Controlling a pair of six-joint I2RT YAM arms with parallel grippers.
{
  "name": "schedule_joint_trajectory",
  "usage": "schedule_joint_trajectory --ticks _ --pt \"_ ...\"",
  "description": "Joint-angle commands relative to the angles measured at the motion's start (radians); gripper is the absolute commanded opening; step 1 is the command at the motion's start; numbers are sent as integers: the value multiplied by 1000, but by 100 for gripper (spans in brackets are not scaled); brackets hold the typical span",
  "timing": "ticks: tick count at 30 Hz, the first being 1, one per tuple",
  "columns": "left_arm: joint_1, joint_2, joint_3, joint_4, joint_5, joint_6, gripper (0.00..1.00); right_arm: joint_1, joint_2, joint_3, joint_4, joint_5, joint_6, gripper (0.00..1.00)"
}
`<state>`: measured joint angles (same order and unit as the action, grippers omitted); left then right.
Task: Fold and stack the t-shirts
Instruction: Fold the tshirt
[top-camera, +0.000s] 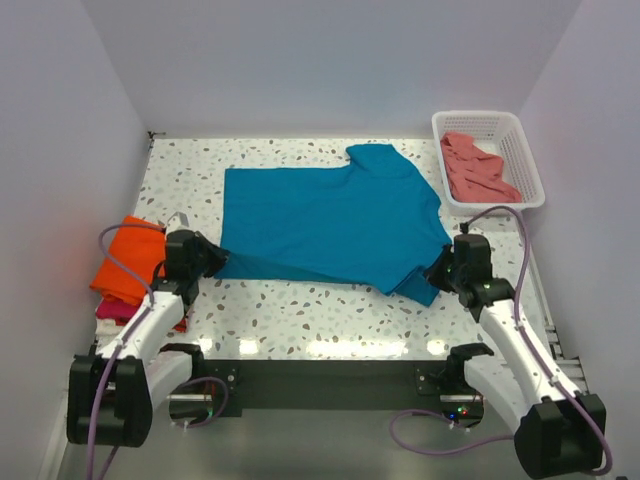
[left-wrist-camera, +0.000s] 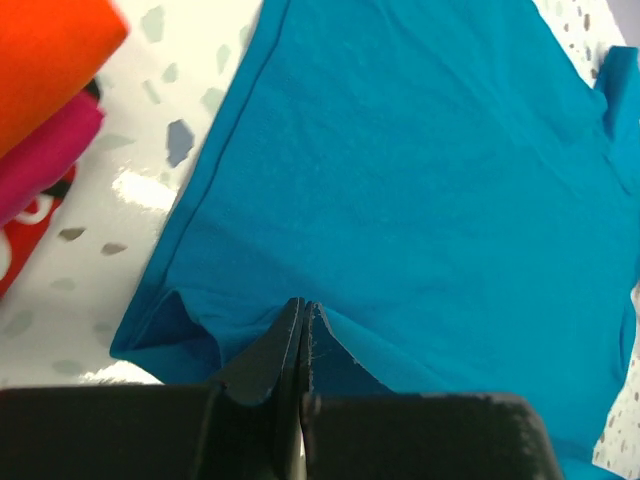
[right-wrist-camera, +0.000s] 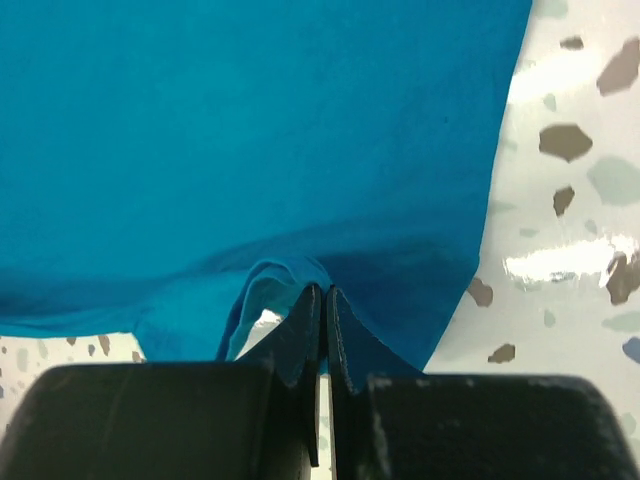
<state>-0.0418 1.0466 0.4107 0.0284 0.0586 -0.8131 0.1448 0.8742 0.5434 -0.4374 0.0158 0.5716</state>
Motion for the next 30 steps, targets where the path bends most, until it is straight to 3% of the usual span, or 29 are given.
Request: schedule_joint_trajectory --ticks 1,8,18,30 --pt "-4 -82 -41 -73 -80 -27 0 -4 -66 -28 -23 -14 48 0" --pt "-4 -36 40 -113 -115 -23 0 -5 -2 90 21 -50 2 0" --pt "-4 199 201 -52 -140 -47 0 -2 380 389 81 16 -59 0" --pt "-7 403 318 2 -143 -51 2 -4 580 493 120 62 -76 0"
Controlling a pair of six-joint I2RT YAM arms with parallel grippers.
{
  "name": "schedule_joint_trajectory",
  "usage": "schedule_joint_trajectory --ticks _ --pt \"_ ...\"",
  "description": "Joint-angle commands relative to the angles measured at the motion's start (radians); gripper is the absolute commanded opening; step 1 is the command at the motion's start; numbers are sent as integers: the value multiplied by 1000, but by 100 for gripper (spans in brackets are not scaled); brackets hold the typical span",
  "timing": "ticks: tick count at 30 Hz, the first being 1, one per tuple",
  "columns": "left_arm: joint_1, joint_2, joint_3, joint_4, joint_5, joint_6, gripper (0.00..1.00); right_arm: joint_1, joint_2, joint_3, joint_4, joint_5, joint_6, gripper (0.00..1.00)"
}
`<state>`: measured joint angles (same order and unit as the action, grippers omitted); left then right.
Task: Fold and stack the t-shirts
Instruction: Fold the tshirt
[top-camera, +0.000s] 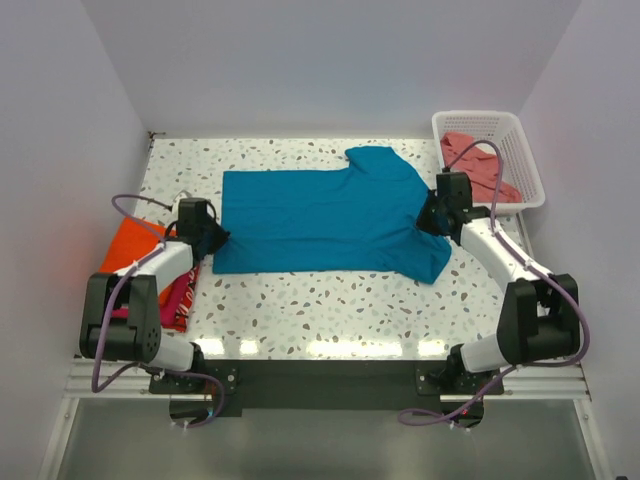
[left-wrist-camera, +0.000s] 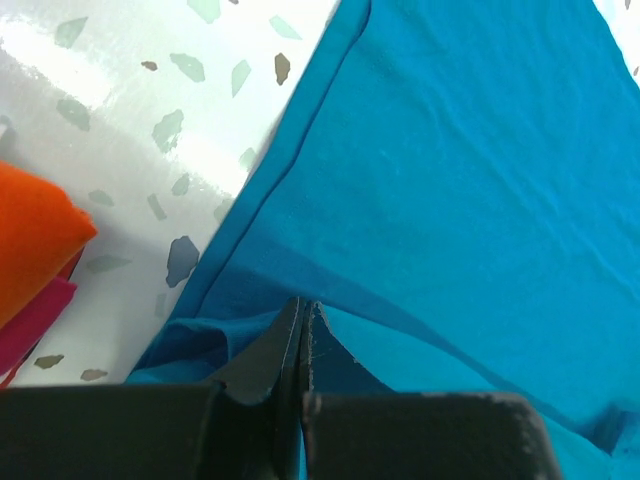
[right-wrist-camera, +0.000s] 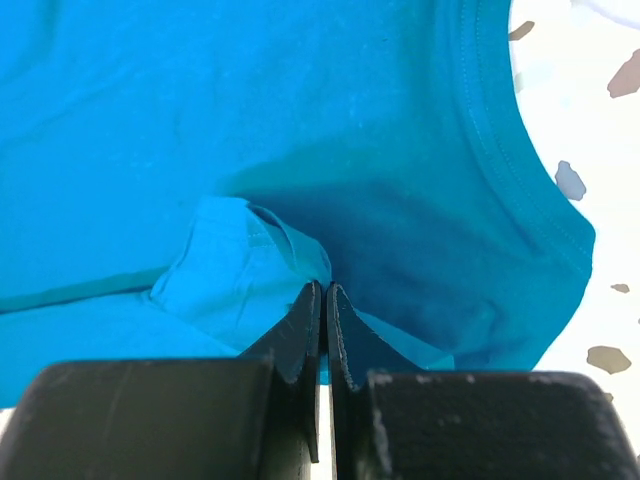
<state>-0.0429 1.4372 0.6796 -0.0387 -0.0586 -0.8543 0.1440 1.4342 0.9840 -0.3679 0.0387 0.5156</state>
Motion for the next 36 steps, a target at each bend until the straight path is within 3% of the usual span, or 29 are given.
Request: schedule_joint_trajectory --ticks 1,13,16,17,19,20,21,22,23,26,29,36 --pt "-6 18 55 65 -29 -8 2 -3 26 56 50 46 -23 0" --pt "-8 100 121 57 -20 3 8 -3 109 150 23 107 -54 0" --pt "-8 107 133 49 -24 3 14 -3 144 176 20 122 -60 0" --pt "-8 108 138 51 -24 3 20 -3 155 185 21 125 -61 0" --pt "-6 106 149 43 -24 6 31 -3 195 225 6 127 -71 11" --pt "-8 103 156 40 -21 9 42 -4 210 245 -8 127 -77 17" --pt "-8 97 159 40 -18 9 48 -3 230 287 -23 125 -87 25" --pt "-8 77 163 40 -17 14 53 -3 259 306 -52 125 -94 40" --pt "-8 65 166 7 -23 20 59 -3 273 323 -69 124 -98 47" --pt "-11 3 160 -59 -65 24 62 -3 261 331 -89 138 -97 69" --pt "-51 -69 127 -145 -162 3 65 -3 201 306 -103 151 -80 75" --pt "-121 -224 -44 -239 -280 -101 63 -1 -81 3 -60 90 4 76"
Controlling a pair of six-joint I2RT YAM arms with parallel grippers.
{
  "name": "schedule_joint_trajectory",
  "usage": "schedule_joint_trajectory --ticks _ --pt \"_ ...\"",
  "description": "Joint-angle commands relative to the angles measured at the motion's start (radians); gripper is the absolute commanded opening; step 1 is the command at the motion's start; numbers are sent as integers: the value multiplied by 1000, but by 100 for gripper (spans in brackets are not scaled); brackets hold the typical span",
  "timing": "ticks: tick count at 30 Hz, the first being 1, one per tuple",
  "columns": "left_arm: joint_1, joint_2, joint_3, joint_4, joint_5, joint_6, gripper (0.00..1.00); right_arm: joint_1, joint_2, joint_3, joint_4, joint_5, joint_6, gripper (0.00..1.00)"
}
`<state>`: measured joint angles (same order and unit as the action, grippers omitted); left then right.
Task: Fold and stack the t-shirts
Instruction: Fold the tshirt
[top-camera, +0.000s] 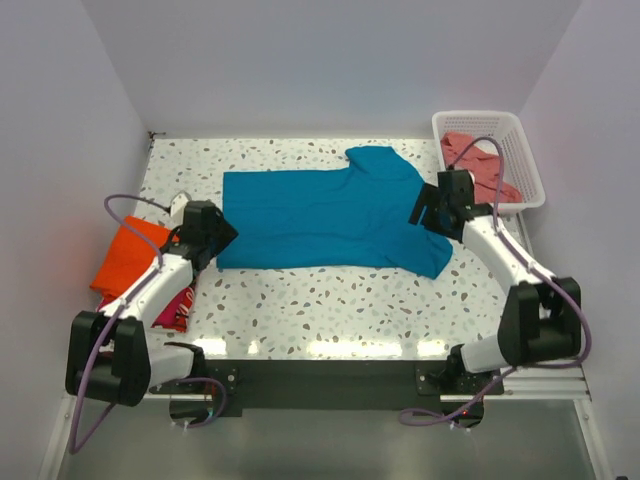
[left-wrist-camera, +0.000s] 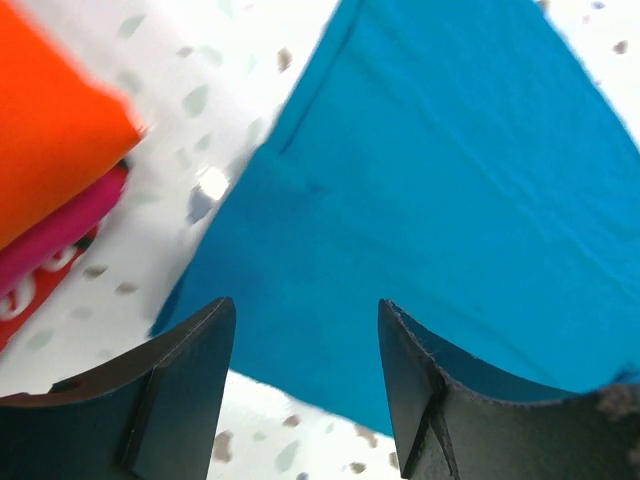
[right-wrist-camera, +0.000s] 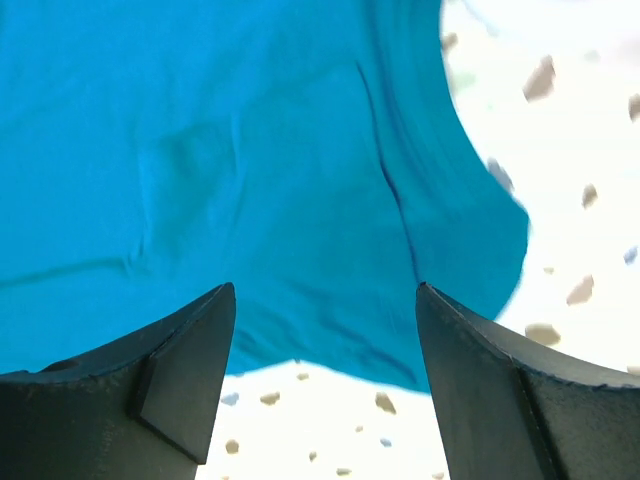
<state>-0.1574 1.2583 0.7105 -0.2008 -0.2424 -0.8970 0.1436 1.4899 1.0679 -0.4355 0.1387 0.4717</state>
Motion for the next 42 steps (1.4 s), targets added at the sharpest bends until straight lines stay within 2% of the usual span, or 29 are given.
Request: schedule_joint_trajectory --ticks 1,7,11,16,22,25,31,33,34,37,38,42 --pt "-8 -68 -91 -74 -100 -69 63 1 -166 -106 -2 -22 56 76" --pt "-8 -82 -164 -2 -81 -82 58 1 -357 -301 -2 -50 126 74" --pt "-8 -68 -192 49 -83 -95 55 1 -411 -387 -14 -39 157 73" --pt "-8 -30 -186 89 -92 -92 54 1 -416 -437 -2 -2 189 72" --pt "-7 23 -189 104 -116 -97 51 1 -335 -460 55 5 219 68" --pt "-7 41 -189 109 -124 -103 49 -1 -298 -454 75 24 222 59" --pt "-7 75 -190 126 -130 -106 42 -1 -243 -442 98 56 216 50" --pt "-7 84 -187 126 -132 -106 35 -1 -232 -437 98 65 209 47" --pt "-7 92 -184 126 -132 -105 26 -1 -217 -434 101 74 203 41" --pt "-7 98 -175 115 -136 -100 13 -2 -195 -411 87 97 182 33" --pt "-7 98 -172 112 -136 -100 11 -4 -186 -401 81 101 171 25" --pt "-7 78 -154 55 -149 -86 6 -21 -186 -382 52 99 145 10"
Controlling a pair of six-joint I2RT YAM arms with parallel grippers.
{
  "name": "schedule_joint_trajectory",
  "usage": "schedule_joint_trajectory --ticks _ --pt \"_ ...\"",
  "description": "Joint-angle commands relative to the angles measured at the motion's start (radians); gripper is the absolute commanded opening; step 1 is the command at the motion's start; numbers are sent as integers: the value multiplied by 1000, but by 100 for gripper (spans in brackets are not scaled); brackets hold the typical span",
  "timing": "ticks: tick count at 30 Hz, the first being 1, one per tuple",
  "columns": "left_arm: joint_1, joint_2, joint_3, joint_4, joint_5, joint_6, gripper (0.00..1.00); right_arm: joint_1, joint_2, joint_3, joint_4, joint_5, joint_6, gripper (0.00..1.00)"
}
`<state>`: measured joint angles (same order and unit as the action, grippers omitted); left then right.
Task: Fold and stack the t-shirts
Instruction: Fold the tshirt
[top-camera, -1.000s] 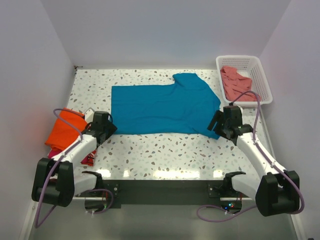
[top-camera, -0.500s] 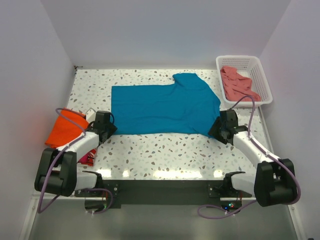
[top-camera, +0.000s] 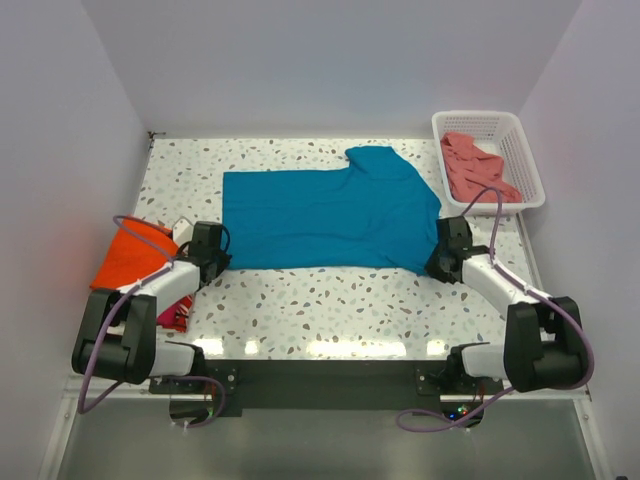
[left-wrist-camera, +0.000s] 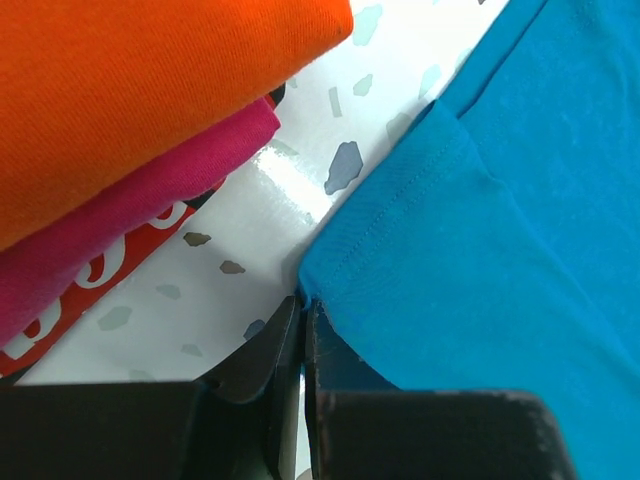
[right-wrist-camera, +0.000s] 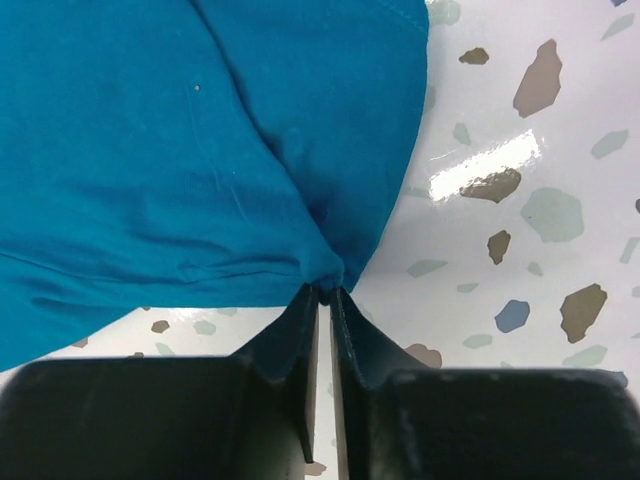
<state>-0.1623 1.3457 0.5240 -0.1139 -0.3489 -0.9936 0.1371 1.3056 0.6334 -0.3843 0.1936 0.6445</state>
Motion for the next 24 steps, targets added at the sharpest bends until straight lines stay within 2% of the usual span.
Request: schedule_joint_trajectory --ticks 1,3,6,19,23,24 --pt "-2 -17 42 -44 -48 13 4 -19 -3 58 -22 41 -35 7" --pt "0 -40 50 -82 -62 22 2 -27 -11 72 -42 30 -49 2" --pt "0 -72 64 -127 -78 35 1 -30 -35 86 -93 21 -62 1" --pt "6 -172 27 -230 -48 44 0 -56 -207 77 -292 -62 -78 3" --pt "6 -223 21 -270 -35 53 0 -56 -285 80 -330 -100 -62 18" --pt "6 -250 21 -286 -29 53 9 -56 -289 83 -334 -111 -59 28"
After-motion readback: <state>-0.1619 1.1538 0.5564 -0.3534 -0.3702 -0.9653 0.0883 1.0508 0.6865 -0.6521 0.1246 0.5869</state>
